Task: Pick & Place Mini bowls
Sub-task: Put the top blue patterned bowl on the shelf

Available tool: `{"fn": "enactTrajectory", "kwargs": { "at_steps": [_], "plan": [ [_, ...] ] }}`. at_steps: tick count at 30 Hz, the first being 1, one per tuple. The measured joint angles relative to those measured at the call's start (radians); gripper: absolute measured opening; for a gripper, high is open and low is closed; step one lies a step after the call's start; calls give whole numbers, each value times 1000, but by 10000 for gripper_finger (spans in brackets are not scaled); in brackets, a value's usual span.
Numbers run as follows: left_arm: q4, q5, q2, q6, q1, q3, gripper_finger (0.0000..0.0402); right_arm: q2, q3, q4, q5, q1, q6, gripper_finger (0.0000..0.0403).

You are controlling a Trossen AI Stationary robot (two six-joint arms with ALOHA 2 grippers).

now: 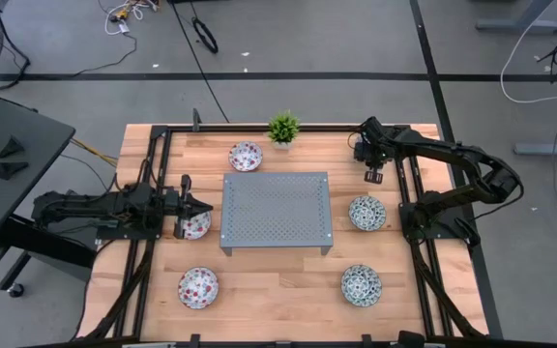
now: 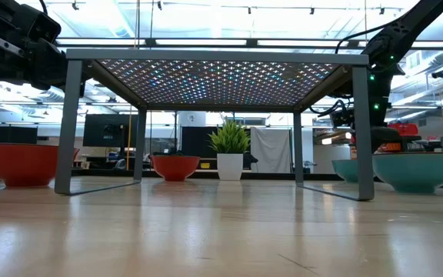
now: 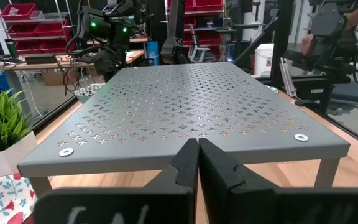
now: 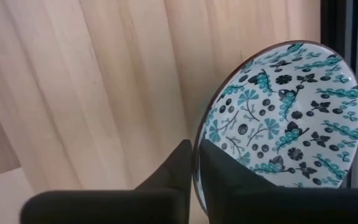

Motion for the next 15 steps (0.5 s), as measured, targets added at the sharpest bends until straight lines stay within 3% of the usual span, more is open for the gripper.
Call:
{"fn": "enactTrajectory", "kwargs": {
  "at_steps": [4,15],
  "plan": [
    [0,0,0,0,0,0,18,-2,1,2,7,0,-1,7],
    [0,0,0,0,0,0,18,-2,1,-1,3,0,-1,2]
  ]
}}
